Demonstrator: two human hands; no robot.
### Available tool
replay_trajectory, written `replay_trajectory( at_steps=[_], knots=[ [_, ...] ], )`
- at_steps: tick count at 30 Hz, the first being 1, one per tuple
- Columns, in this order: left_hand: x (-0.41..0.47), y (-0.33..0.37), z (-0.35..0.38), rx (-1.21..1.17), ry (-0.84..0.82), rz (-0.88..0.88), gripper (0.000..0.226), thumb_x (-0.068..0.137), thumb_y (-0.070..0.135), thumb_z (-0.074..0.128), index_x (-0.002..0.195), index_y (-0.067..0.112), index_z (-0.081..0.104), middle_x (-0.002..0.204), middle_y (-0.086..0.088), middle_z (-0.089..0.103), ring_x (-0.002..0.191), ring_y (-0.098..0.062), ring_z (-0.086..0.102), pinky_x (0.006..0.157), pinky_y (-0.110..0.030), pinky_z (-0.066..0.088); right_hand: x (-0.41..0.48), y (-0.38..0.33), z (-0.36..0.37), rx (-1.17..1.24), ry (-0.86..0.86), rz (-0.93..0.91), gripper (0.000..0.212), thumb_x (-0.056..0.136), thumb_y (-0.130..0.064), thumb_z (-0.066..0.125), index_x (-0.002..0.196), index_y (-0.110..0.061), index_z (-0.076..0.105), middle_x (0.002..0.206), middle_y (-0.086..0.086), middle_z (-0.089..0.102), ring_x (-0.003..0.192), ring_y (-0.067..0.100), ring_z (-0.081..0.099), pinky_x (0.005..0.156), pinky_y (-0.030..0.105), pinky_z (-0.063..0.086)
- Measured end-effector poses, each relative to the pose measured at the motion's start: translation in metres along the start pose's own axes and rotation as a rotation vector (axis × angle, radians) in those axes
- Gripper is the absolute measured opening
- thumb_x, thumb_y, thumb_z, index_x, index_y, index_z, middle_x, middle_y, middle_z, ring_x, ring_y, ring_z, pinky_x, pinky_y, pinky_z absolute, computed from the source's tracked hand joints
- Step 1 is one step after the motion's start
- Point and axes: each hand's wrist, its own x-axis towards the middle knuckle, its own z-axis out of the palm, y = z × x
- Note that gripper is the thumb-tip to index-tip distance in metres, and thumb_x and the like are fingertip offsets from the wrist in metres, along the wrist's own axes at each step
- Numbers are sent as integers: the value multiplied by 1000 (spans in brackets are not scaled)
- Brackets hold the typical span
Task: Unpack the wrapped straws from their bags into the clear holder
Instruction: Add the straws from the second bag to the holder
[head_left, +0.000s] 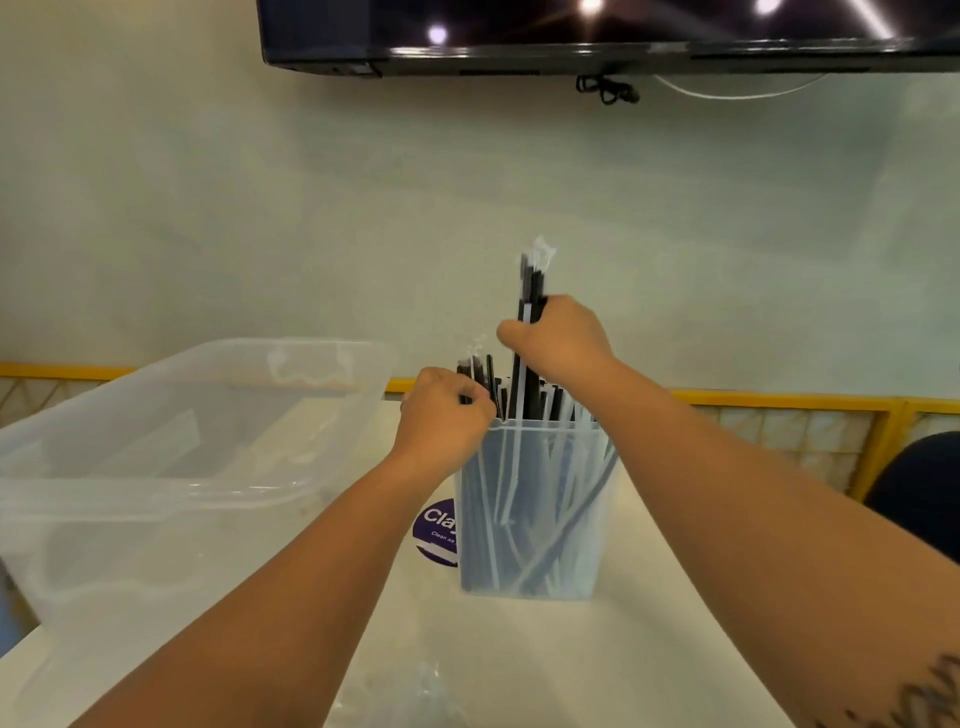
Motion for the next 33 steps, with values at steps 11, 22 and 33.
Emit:
replay_trajectory(
  at_steps=[11, 22, 33],
  knots=[
    [2, 7, -2, 22, -129, 28, 41, 91, 9, 48, 131, 17, 53, 141, -1, 44, 128, -18, 42, 88, -19, 29, 5, 11, 19, -482, -527, 201, 53, 90, -38, 54, 130, -4, 48, 124, 12, 54, 110, 27, 54, 85, 30, 40],
    [-10, 6, -8, -108, -87, 73, 40, 97, 21, 44, 136, 18, 47, 151, 2, 33, 139, -12, 28, 110, -26, 22, 5, 19, 5, -65, -353, 274, 55, 65, -44, 81, 87, -1, 53, 60, -1, 62, 58, 9, 60, 60, 22, 48],
    [-84, 14, -24, -108, -95, 192, 38, 97, 24, 46, 135, 28, 47, 150, 10, 30, 140, -5, 22, 109, -22, 17, -95, 30, -38, -36, 56, -92, 47, 89, -42, 55, 127, -14, 57, 132, 4, 57, 124, 16, 50, 96, 23, 36]
  ],
)
